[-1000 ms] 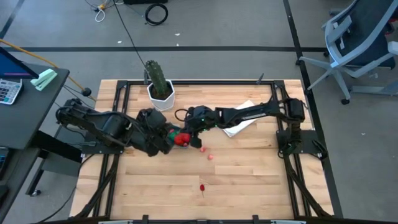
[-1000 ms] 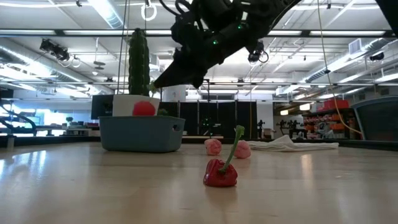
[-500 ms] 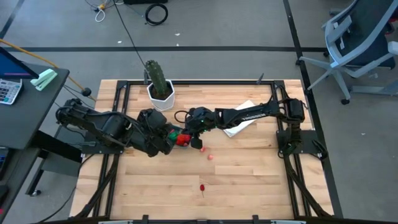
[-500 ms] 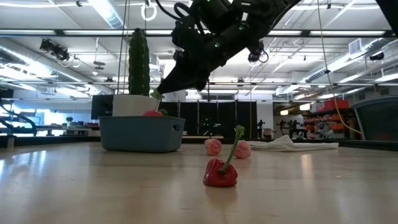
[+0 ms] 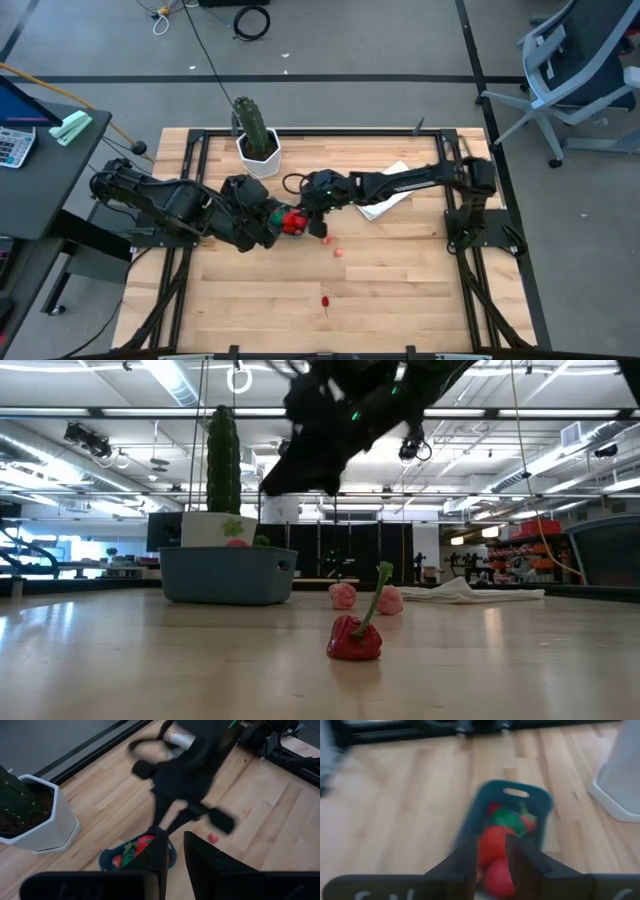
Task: Pick and placing Produce into tupperware
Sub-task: Put the bottom pink peach into the blue bin
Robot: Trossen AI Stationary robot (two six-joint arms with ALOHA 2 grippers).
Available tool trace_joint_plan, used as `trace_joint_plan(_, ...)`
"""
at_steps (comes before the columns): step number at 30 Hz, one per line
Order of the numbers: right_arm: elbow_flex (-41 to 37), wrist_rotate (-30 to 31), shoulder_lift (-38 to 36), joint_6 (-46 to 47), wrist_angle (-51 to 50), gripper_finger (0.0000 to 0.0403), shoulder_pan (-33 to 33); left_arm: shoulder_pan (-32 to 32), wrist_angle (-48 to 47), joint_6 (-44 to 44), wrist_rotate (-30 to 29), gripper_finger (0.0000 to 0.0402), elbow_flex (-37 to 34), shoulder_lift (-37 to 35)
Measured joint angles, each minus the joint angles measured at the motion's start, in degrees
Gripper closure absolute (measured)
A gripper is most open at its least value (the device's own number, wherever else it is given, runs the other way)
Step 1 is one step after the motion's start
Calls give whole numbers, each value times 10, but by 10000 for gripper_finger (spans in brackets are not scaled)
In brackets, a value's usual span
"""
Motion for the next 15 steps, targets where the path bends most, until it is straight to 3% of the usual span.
trace_joint_plan(5,1,-48,-98,30,-170,298,21,2,-3,0,0,329,0,0)
trace_joint_plan(9,1,-35,-168,64,-314,298,82,7,-11,36,0,327,0,3)
trace_joint_plan(15,0,-1,-203,81,-360,298,228,18,-15,54,17,300,1,24)
